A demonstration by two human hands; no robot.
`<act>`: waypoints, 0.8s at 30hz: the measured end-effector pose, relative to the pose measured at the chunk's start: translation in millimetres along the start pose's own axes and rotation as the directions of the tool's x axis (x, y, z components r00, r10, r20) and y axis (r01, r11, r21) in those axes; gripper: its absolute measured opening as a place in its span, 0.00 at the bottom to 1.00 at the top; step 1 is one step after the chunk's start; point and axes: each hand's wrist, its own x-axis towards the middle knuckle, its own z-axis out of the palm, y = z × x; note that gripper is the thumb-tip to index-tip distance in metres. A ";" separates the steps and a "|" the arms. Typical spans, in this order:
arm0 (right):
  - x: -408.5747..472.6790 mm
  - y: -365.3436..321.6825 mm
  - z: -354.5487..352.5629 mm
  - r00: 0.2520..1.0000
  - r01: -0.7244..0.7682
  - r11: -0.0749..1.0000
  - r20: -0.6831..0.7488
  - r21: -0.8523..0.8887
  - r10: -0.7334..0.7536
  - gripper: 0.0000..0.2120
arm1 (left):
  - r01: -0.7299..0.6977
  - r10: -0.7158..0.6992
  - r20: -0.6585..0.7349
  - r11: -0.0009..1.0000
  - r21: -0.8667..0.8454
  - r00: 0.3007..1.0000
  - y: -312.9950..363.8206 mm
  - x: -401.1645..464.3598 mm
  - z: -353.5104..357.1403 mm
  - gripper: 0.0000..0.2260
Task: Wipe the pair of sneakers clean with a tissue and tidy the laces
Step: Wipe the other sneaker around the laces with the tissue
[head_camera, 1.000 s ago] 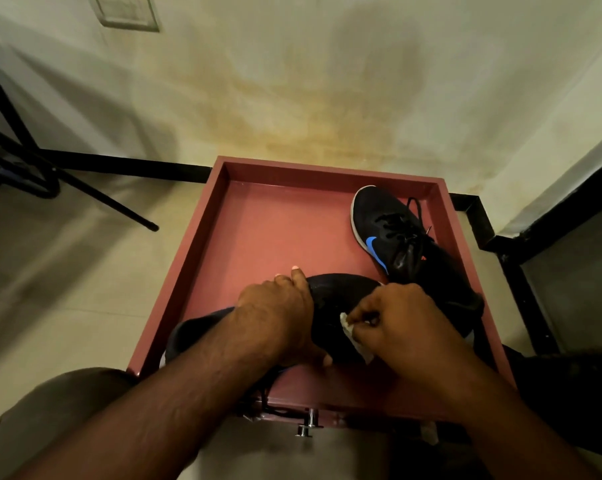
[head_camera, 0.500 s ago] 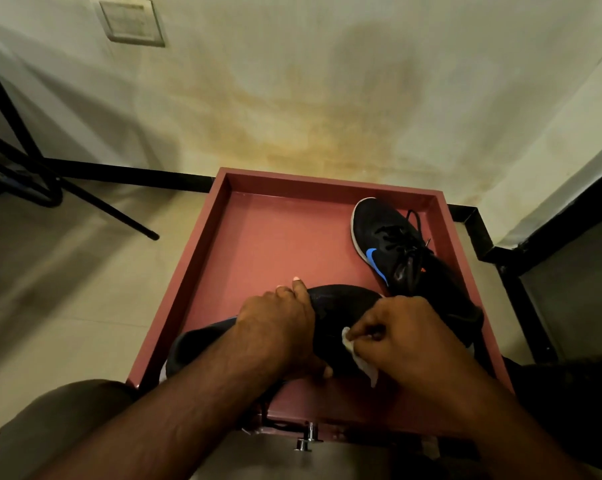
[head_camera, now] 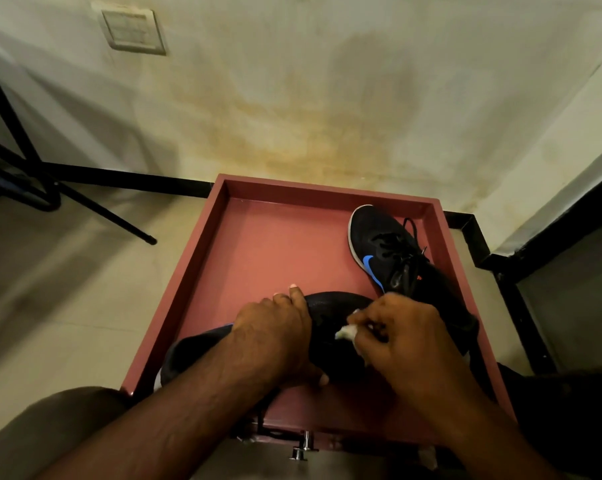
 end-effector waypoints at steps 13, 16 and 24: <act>6.5 6.8 1.9 0.953 0.166 0.980 -0.272 0.108 -0.132 0.08 | 0.156 -0.148 -0.427 0.988 -0.016 0.892 7.6 -8.9 -14.1 0.24; 6.7 8.2 2.0 0.929 0.176 0.975 -0.351 0.139 -0.117 0.06 | 0.133 -0.119 -0.410 0.991 0.007 0.904 12.3 -9.2 -10.7 0.32; 13.0 7.4 8.8 0.922 0.171 0.970 -0.374 0.170 -0.097 0.07 | -0.169 0.108 -0.197 0.930 -0.326 0.974 -42.4 -26.8 -40.5 0.47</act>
